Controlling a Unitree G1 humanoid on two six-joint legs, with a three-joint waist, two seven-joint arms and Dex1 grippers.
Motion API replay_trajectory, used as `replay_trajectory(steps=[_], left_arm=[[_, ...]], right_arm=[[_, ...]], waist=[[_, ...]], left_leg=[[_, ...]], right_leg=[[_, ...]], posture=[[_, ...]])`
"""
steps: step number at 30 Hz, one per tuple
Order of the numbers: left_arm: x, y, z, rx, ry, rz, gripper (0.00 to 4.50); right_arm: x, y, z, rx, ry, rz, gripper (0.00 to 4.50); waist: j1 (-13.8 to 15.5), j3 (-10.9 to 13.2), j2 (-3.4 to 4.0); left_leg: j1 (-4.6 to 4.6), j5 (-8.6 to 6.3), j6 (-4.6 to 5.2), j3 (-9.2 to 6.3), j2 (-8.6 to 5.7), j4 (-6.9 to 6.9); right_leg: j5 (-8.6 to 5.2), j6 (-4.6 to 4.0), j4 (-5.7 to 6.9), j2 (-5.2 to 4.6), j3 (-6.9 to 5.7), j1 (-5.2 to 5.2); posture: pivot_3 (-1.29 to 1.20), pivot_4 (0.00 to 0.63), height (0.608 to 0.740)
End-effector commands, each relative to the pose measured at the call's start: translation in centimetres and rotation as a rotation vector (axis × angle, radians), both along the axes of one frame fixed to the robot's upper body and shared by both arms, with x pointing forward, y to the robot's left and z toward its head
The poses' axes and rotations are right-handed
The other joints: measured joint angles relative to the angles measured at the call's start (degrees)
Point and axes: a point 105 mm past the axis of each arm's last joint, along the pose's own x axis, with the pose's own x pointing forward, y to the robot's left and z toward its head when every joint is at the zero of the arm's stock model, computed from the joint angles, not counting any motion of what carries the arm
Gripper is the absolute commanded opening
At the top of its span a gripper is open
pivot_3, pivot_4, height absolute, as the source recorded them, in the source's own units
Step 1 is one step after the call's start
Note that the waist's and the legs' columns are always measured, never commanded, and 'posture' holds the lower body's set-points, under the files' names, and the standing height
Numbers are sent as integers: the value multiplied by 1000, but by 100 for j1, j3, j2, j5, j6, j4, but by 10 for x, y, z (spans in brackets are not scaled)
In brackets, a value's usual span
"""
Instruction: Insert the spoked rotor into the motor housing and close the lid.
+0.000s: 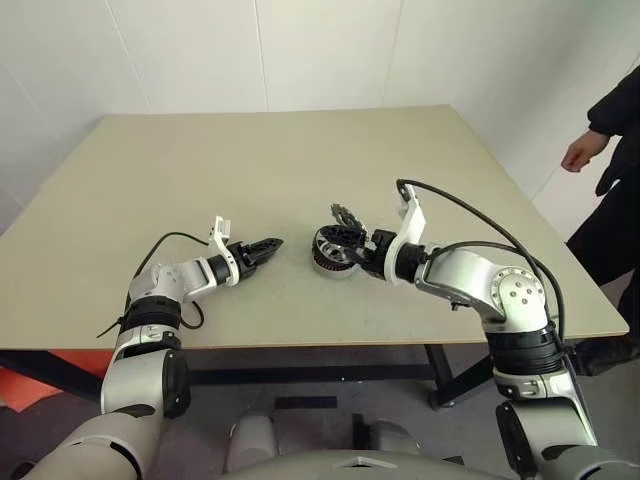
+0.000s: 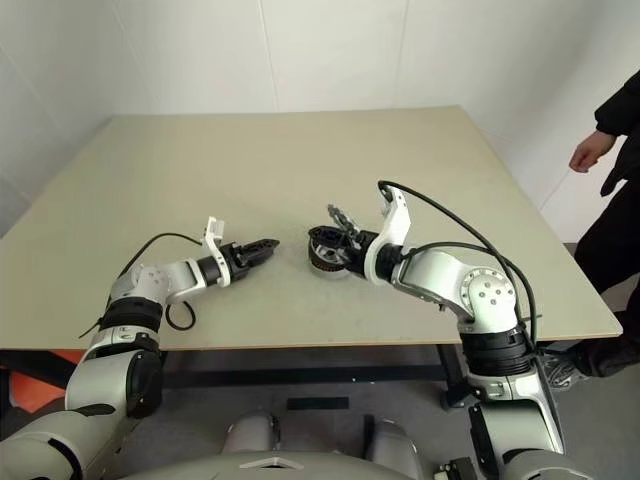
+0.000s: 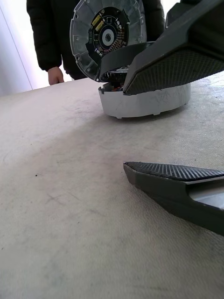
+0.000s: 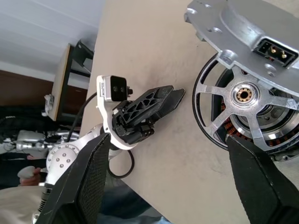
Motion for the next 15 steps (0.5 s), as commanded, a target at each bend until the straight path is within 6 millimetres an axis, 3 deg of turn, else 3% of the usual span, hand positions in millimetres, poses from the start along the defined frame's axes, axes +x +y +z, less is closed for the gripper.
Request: replay_trajectory(steps=[1,7,13,15], left_arm=[[2,8,-1,25,-1,23,2432],[2,11,-1,26,-1,33,2432],[2,9,-2,22,-2,35,2432],[2,9,-3,23,-2,36,2432]], right_arm=[[-4,6,15,-48,-108,64,3565],[-5,9,20,-195,-265,178,1446],[4,18,27,-276,-396,246,1446],[7,23,28,-264,-408,258,1082]], waist=[[1,0,0],[0,0,0],[4,1,-2],[5,1,-2]], left_leg=[[0,0,0,0,0,0],[0,0,0,0,1,4],[-4,0,0,-2,3,12],[-6,0,0,-3,3,14]], right_leg=[[0,0,0,0,0,0],[0,1,2,0,0,0],[1,1,5,1,0,-1],[1,0,7,1,0,-2]], posture=[[0,0,740],[0,0,740],[0,0,740],[0,0,740]])
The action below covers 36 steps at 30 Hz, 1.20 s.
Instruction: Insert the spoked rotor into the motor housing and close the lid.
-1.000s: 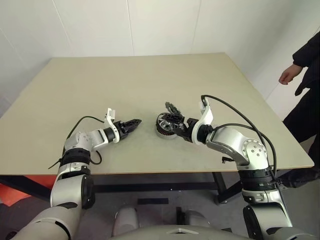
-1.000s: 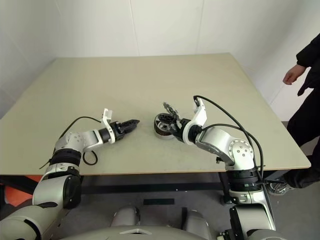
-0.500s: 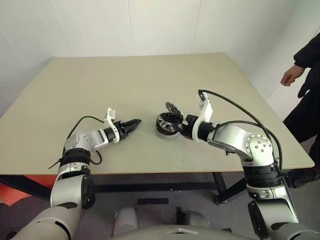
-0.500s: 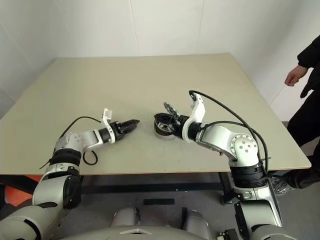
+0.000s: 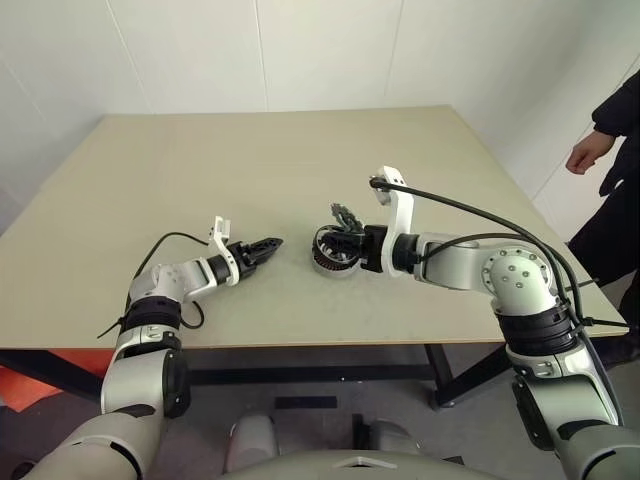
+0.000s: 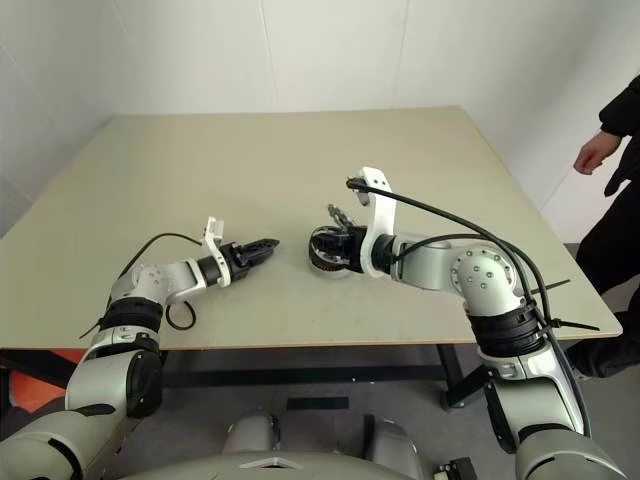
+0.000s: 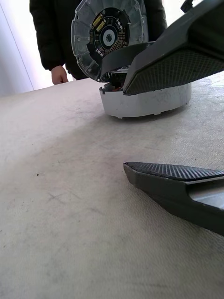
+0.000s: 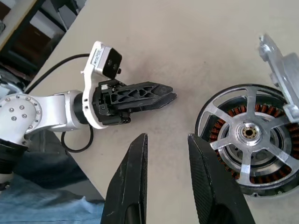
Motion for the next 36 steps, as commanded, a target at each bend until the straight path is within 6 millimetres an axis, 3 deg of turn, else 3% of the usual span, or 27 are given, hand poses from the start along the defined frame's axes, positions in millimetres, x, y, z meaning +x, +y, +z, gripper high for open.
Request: replay_trajectory(steps=[1,3,4,11,23,31,36], left_arm=[[1,8,-2,25,1,31,2432],[1,9,-2,25,0,33,2432],[1,10,-2,26,-1,34,2432],[2,11,-2,29,-4,38,2432],[2,8,-1,26,-7,33,2432],[2,11,-2,29,-7,41,2432],[2,12,-2,31,-8,43,2432]], right_arm=[[3,12,14,24,-67,52,839],[6,14,12,20,-68,57,149],[8,15,10,11,-70,56,25],[16,19,-1,-8,-65,55,25],[42,0,-21,-63,-45,-39,25],[43,-13,-42,-114,-10,-76,25],[39,-19,-42,-110,-4,-91,25]], waist=[[-1,0,0],[4,0,-1],[3,0,-1],[0,0,-1],[0,0,-1],[0,0,-1],[5,0,-1]], left_leg=[[0,0,0,0,0,1],[0,0,0,0,0,2],[0,0,1,0,1,5],[-1,-2,4,0,6,18],[18,-2,4,0,6,22],[23,-2,4,0,6,22],[32,-3,5,0,6,22]], right_leg=[[0,-1,1,0,0,-1],[0,-2,2,0,0,0],[1,-3,3,0,0,0],[6,-12,9,1,0,0],[28,-49,10,0,0,2],[29,-51,9,0,0,5],[29,-51,9,0,0,16]], posture=[[0,0,740],[0,0,740],[0,0,740],[0,0,740],[0,0,740],[0,0,740],[0,0,740]])
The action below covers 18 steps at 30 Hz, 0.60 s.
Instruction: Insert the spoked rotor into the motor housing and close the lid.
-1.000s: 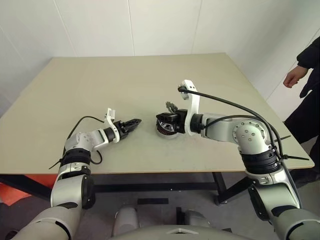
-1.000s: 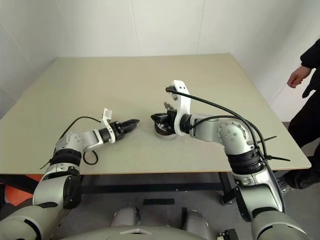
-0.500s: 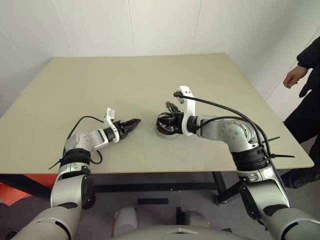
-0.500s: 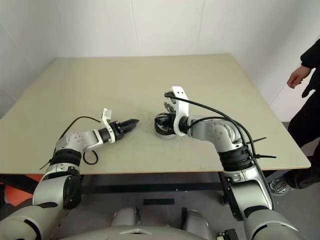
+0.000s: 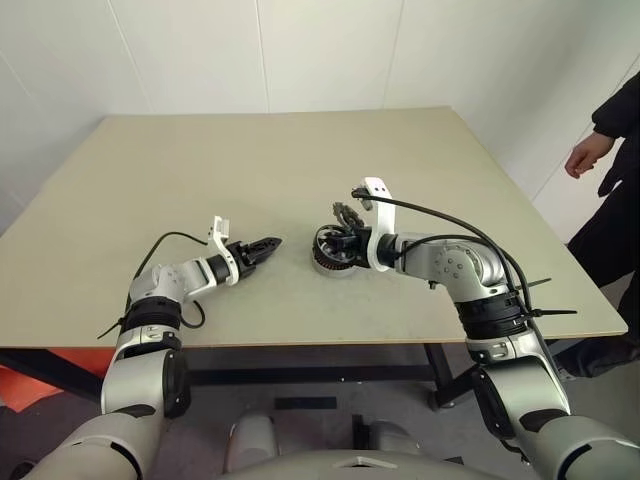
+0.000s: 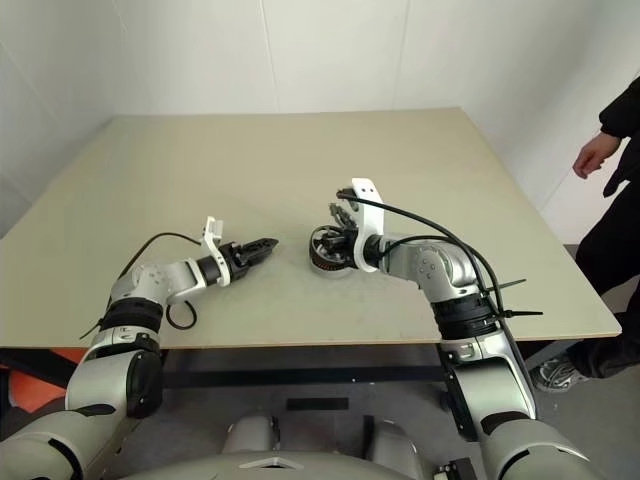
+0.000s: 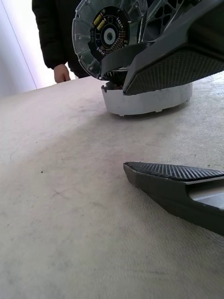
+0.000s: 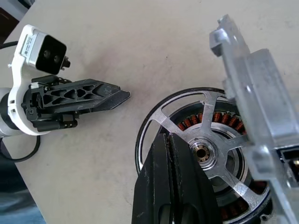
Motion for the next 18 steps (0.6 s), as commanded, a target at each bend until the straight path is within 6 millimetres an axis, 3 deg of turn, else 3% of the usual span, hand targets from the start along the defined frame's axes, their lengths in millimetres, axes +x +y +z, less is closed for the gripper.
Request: replay_trajectory(steps=[1,13,18], left_arm=[[1,10,-1,23,2,29,2432],[2,7,-3,23,4,26,2432],[0,8,-5,25,6,25,2432]], right_arm=[[-1,-11,6,-13,-23,-32,25],[-7,-17,8,-35,-29,-46,25],[-12,-14,26,-7,-87,-9,25]], waist=[[2,0,0],[1,0,0],[3,1,1]], left_leg=[[1,0,0,0,0,0],[4,0,0,0,0,0],[4,0,0,0,1,0]], right_leg=[[0,0,0,0,0,1],[-13,22,0,0,0,2],[-10,17,0,0,0,2]], posture=[[0,0,740],[0,0,740],[0,0,740]])
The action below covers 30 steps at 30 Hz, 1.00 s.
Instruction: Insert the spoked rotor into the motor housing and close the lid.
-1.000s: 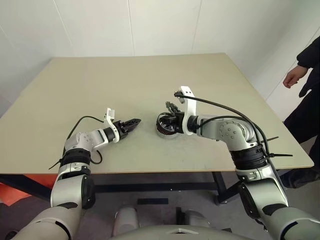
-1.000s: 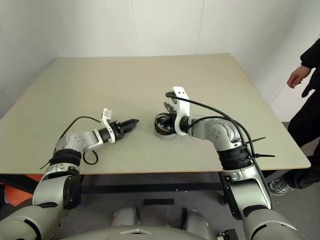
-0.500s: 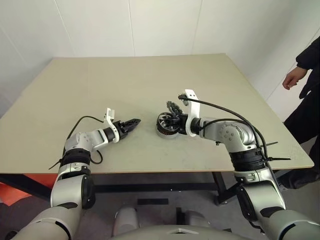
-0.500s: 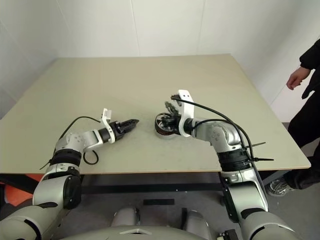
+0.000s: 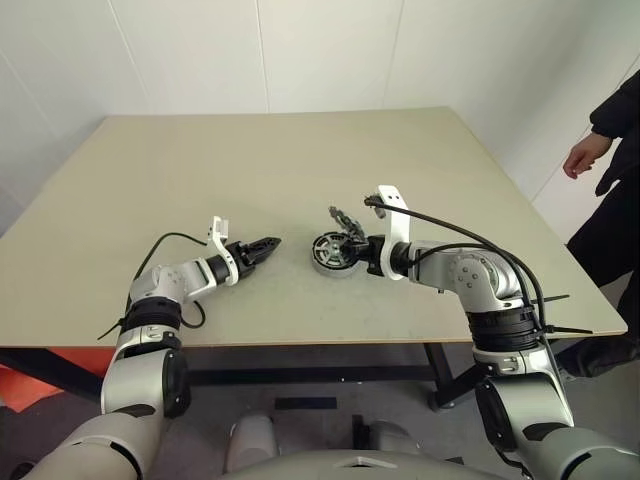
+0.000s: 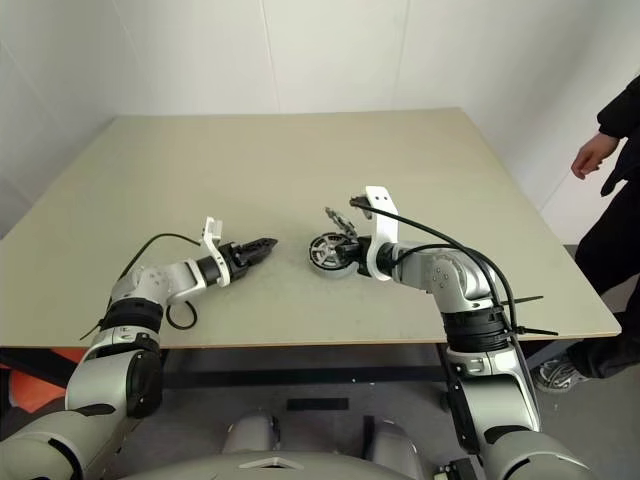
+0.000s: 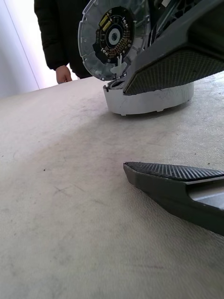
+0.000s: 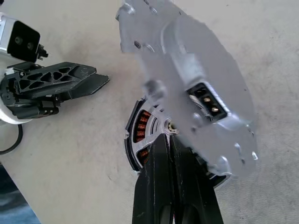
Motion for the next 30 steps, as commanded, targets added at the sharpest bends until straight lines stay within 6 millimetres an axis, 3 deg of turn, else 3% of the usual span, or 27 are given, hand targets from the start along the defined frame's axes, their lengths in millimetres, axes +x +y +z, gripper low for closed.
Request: replay_trajectory(steps=[1,10,17,22,30], left_arm=[[0,7,-3,27,6,18,2432],[3,9,1,36,-15,24,2432],[6,0,1,41,-18,-1,2432],[5,5,0,45,-17,4,2432],[2,11,-1,48,-15,14,2432]], right_arm=[[-4,1,28,20,-118,46,25],[-31,-32,10,-144,-146,68,25],[-18,-13,7,-117,-150,64,25],[-9,-1,17,-99,-184,84,25],[5,-3,7,-129,-176,63,25]], waist=[[2,0,0],[17,1,0],[11,1,1],[13,1,1],[-3,1,2]], left_leg=[[0,0,0,0,0,0],[4,-3,5,1,2,-5],[9,0,0,1,3,0],[8,3,-4,1,1,5],[6,2,-2,1,1,0]], right_leg=[[2,-4,0,0,0,1],[-9,16,-7,3,1,16],[-10,16,-6,3,2,15],[-7,14,-5,-2,2,16],[-6,11,-5,-1,1,14]], posture=[[0,0,740],[0,0,740],[0,0,740],[0,0,740],[0,0,740]])
